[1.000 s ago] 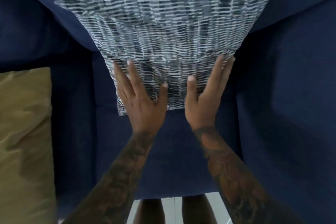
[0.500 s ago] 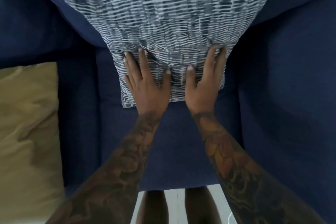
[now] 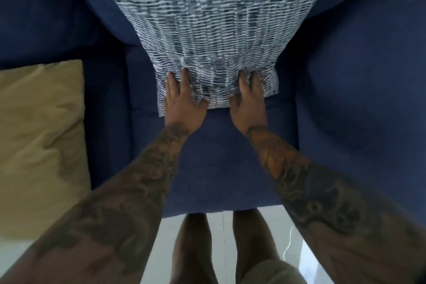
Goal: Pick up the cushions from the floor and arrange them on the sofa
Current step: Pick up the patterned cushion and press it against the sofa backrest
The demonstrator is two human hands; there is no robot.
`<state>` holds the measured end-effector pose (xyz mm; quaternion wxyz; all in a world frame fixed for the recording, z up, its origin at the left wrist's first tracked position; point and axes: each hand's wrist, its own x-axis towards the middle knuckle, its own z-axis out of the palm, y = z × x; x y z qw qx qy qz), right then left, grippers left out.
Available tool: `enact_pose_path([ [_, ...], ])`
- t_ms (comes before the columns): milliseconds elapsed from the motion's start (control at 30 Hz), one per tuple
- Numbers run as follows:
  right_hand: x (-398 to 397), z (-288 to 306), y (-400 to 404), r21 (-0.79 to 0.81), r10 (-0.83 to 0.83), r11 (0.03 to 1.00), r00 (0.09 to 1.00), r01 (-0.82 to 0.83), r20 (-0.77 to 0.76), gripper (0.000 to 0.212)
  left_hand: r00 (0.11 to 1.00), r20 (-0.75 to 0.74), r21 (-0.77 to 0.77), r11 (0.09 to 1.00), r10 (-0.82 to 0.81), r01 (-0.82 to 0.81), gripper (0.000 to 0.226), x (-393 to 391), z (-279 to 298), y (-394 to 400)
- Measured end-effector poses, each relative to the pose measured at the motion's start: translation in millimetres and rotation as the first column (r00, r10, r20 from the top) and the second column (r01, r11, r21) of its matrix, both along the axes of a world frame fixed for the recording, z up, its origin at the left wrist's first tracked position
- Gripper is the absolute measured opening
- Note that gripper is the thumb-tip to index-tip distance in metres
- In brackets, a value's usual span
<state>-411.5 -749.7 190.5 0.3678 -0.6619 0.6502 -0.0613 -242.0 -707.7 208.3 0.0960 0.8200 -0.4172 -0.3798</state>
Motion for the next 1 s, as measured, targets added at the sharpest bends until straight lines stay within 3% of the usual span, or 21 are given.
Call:
enact_pose_path([
  [133,-14.2,51.0,15.7,0.104,-0.001,0.995,0.999,0.005,-0.040,0.072,0.999,-0.030,0.125,0.992,-0.031,0.034,0.102,6.1,53.5,10.0],
  [467,-13.2,220.5,129.2,0.203,0.063,0.977,0.998,-0.060,-0.007,0.075,0.991,-0.038,0.099,0.986,-0.128,0.131,0.095,22.6,209.3,131.4],
  [833,8.3,335.8,121.9,0.047,0.056,0.997,0.994,-0.061,0.096,0.072,0.990,0.012,-0.081,0.986,-0.142,0.143,0.091,61.6,312.1,149.6],
  [1000,13.2,362.2,115.1,0.041,0.038,0.998,0.996,-0.041,0.082,0.070,0.984,0.046,-0.076,0.982,-0.170,0.173,0.090,72.5,339.0,141.7],
])
